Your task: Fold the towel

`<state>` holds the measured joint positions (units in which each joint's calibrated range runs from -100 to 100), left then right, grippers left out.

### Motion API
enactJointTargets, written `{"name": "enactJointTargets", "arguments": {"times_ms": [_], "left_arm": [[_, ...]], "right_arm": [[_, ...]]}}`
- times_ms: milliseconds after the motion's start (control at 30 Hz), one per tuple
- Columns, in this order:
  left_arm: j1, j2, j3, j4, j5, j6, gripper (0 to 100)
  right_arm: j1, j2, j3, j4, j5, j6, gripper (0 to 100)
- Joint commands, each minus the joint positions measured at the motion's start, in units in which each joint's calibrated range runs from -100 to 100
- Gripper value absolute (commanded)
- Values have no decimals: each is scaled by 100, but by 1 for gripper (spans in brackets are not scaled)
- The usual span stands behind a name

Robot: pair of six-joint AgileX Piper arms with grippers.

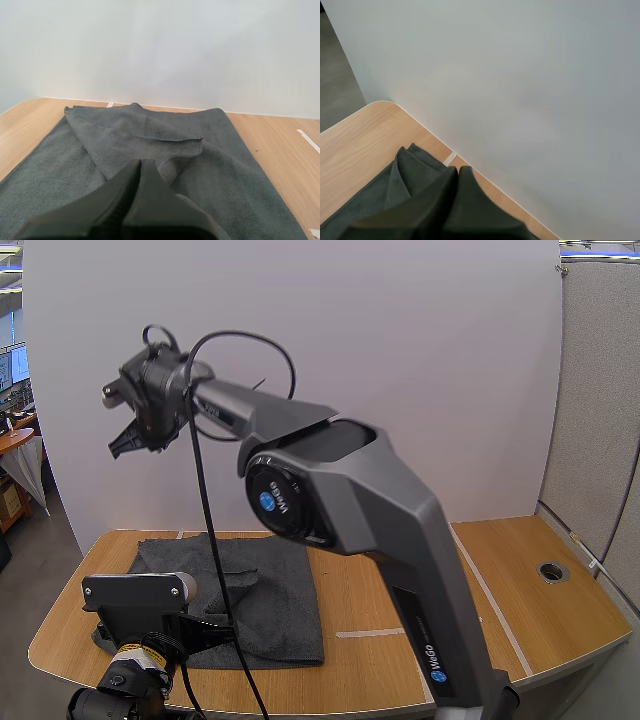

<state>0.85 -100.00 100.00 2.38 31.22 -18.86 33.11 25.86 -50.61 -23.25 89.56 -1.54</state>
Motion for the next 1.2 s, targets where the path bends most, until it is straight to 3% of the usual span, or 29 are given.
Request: {"name": "enactJointTargets", "arguments": {"times_ms": [0,733,1000,1167], "left_arm": [[9,0,0,3,-51,-52,0],[9,0,0,3,-51,-52,0],[9,0,0,3,-71,-52,0],[9,0,0,3,-1076,-52,0]], "right_arm": [[-8,-959,42,-66,1044,-107,0],[-8,-6908,5815,114,-499,9,0],[-199,-8476,7067,302,-285,9,0],[-276,-9193,7681,447,28,0,0]]}}
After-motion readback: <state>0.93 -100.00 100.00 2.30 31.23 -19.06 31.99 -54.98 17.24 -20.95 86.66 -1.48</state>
